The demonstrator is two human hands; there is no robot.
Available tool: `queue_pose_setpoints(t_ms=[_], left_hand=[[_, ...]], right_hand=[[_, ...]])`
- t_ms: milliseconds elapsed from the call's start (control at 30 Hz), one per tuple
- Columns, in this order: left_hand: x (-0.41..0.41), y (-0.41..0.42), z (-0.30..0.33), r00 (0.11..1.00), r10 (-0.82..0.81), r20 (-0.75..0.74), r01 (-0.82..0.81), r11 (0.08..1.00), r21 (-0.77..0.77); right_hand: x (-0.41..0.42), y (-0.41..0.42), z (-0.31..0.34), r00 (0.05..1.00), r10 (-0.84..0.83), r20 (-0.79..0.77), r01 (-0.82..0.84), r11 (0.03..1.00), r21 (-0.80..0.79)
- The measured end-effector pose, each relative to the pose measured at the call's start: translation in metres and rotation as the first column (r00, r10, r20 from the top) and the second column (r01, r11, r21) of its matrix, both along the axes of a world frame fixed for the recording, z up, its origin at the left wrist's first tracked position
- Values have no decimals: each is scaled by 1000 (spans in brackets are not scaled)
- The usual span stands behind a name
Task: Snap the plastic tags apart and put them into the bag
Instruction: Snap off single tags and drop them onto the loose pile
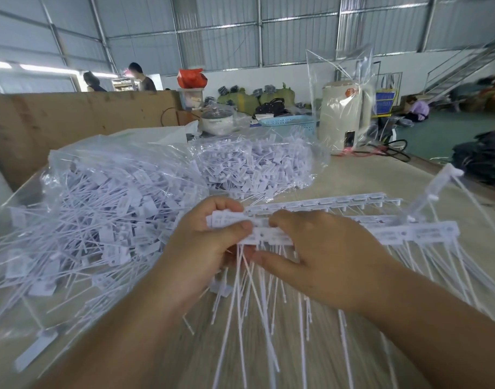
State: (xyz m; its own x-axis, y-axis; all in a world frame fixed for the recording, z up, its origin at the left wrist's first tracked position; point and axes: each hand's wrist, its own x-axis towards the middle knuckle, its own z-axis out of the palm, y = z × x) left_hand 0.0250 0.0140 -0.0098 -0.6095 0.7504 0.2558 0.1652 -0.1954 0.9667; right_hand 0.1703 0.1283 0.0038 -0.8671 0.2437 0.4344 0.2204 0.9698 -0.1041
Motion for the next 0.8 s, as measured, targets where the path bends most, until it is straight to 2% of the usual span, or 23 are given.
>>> queue_pose_setpoints(t_ms=[133,300,400,600,700,800], left_hand=[[-10,-3,5,995,54,87,-59,997,53],[-8,-2,2,996,9,93,-12,999,34],[-7,-2,-1,991,-70,115,70,998,-1],[-6,-1,-2,982,-114,149,115,993,3],[-5,-1,-1,973,-140,182,136,990,35],[-9,-2,0,981,-93,171,87,995,45]], right_hand=[[0,6,1,994,-101,40,100,995,19],[-1,11,1,990,-138,17,138,990,-15],[-1,8,3,995,-80,-54,77,996,-52],[-3,-2,-1,986,10,-164,-36,987,-157],[-3,-2,0,987,23,-158,-50,985,-168],[-2,2,1,995,-4,-100,-15,983,-184]])
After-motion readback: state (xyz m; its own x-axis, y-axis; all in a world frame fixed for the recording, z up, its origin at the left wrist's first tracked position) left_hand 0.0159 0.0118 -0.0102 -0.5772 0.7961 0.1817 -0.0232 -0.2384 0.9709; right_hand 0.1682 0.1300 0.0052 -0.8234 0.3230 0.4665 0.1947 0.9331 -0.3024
